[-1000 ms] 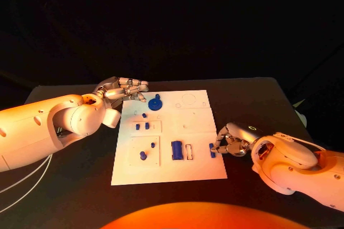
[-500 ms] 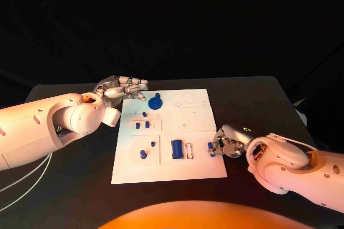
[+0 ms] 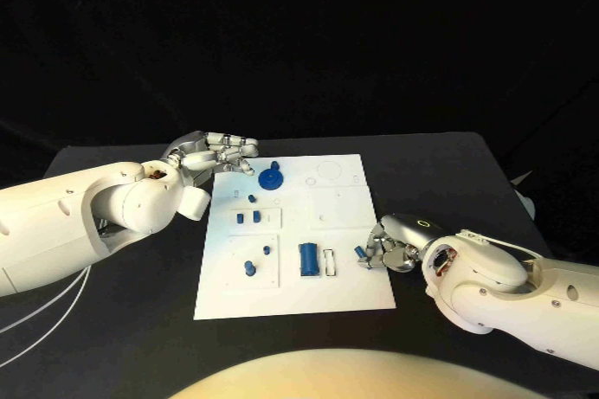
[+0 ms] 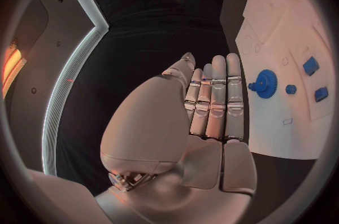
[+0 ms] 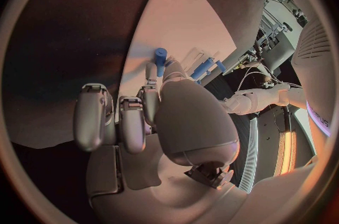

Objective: Assemble the parts on the task board

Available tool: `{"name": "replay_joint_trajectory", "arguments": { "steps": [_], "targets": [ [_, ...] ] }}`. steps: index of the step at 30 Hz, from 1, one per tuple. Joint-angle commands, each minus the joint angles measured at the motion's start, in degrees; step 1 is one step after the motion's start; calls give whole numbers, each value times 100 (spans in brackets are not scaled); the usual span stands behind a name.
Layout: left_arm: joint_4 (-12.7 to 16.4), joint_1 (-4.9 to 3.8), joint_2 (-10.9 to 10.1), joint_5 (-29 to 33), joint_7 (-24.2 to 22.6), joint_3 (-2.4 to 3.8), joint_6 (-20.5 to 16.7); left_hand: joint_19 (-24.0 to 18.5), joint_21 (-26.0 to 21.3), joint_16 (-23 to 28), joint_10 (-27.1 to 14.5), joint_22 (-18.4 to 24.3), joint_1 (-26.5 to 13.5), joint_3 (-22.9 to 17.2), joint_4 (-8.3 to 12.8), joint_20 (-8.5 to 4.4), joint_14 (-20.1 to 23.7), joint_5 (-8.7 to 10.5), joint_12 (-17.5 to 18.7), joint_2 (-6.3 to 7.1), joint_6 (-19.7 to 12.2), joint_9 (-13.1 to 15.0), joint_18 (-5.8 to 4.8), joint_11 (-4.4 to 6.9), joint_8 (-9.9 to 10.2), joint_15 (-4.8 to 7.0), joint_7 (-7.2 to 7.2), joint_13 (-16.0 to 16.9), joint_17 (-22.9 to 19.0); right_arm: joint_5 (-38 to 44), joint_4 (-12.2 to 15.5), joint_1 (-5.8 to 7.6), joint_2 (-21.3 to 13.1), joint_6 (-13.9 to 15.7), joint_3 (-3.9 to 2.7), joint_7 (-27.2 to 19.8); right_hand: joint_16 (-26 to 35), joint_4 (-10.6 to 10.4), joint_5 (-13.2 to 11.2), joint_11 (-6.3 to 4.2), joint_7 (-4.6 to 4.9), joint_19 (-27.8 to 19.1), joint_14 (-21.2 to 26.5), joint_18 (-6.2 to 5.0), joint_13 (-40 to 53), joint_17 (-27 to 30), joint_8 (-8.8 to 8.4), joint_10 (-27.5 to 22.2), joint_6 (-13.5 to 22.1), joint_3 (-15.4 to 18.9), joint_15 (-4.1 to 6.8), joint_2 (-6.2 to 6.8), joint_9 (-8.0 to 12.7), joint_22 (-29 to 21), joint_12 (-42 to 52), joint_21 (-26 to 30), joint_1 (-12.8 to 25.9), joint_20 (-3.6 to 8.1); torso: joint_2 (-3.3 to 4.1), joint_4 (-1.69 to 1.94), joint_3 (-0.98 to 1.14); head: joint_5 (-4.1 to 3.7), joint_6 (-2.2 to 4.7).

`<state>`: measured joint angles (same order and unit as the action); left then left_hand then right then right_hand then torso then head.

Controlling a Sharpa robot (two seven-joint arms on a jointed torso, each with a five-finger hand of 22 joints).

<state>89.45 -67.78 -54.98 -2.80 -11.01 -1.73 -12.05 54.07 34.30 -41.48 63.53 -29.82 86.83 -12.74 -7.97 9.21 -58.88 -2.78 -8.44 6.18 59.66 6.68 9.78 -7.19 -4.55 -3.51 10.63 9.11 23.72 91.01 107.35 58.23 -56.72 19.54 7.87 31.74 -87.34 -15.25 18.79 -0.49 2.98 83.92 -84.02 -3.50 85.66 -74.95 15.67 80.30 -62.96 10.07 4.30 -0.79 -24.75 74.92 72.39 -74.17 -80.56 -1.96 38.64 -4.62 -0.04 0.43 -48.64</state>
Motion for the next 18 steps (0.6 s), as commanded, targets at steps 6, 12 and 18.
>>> {"name": "replay_joint_trajectory", "arguments": {
  "steps": [6,12,18],
  "targets": [
    [24,-3,-5,12,-39,4,78,20,-15,6,-21,10,-16,24,11,1,42,0,-28,-49,-32,-9,55,0,-16,-15,0,10,-7,440,-128,-60,75,-474,42,169,26,171,-455,-86,-18,53,-475,33,-1140,-934,-8,21,-48,-169,47,-44,1,1089,-37,73,-418,25,-4,-5,-8,-10,-15],
    [28,-3,-8,10,-55,4,56,20,-15,6,-21,10,-16,24,11,1,42,0,-28,-49,-32,-9,55,0,-16,-15,0,10,-7,547,-161,-61,106,-621,45,194,64,145,-485,-68,3,9,-459,11,-1192,-865,-20,-25,-21,-167,34,17,3,1057,-103,198,-378,20,-2,0,-3,-26,-16],
    [31,-3,-10,8,-59,4,48,20,-26,2,-33,12,-13,32,21,3,48,0,-45,-59,-35,-10,56,0,-21,-15,-2,10,-14,660,-189,-61,163,-755,48,216,88,181,59,-61,10,-13,-450,2,-1220,-830,-39,-85,14,-313,28,88,7,1044,-159,254,-506,11,-5,1,-6,-34,-30]
  ]
}}
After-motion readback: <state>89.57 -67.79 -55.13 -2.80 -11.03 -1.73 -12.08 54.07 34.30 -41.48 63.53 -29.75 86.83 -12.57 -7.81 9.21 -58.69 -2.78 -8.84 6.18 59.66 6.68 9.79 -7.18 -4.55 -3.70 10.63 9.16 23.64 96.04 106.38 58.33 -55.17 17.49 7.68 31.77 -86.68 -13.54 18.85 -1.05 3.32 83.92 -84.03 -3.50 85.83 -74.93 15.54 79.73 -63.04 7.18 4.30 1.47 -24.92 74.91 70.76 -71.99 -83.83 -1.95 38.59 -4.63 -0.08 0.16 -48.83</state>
